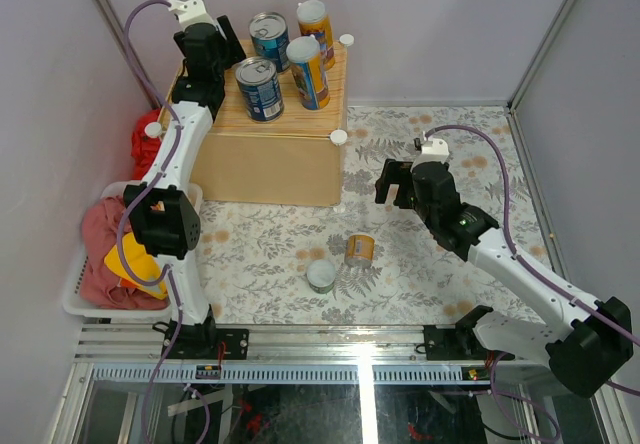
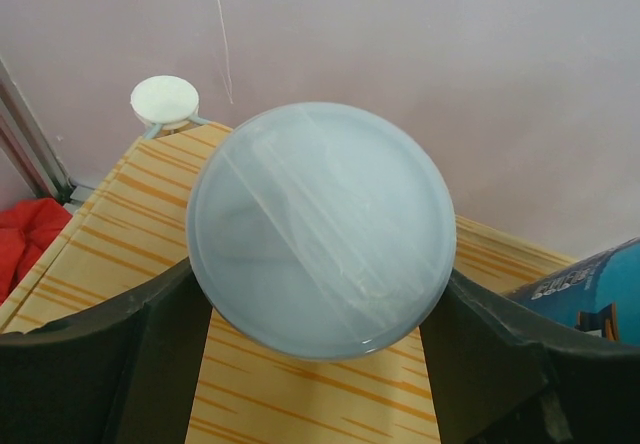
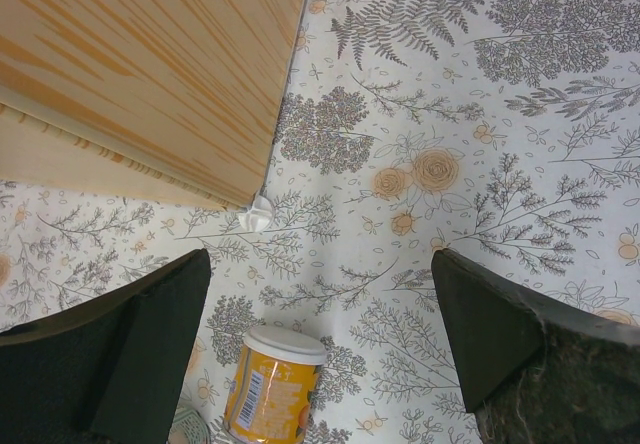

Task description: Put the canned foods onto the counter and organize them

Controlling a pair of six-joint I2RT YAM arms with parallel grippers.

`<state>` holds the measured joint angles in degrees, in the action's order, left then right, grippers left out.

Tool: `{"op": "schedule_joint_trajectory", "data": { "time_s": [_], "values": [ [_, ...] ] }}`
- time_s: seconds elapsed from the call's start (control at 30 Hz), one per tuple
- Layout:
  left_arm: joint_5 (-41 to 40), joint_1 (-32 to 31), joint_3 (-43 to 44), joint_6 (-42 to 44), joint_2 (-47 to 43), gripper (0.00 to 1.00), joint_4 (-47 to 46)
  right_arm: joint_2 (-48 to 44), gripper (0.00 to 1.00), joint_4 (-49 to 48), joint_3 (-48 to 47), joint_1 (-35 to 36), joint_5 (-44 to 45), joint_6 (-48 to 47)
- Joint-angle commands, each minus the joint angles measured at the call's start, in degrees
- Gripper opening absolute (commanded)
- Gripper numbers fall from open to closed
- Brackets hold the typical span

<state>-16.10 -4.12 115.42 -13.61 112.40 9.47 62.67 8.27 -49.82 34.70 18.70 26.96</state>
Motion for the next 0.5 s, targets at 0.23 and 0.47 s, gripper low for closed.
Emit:
{"op": "schedule_joint_trajectory", "data": {
  "time_s": [0.23,0.47],
  "values": [
    [-6.17,-1.08,1.11,-1.59,-2.39,0.86,-7.50,0.17,1.00,-2.12,-1.42,-0.51,-1.10,-0.51],
    [-7.22,-1.66,1.63,-2.30,-3.05,0.90,-8.34,-0.53,1.00,-1.79,-1.12,-0.46,-1.03,-0.58]
  ]
}}
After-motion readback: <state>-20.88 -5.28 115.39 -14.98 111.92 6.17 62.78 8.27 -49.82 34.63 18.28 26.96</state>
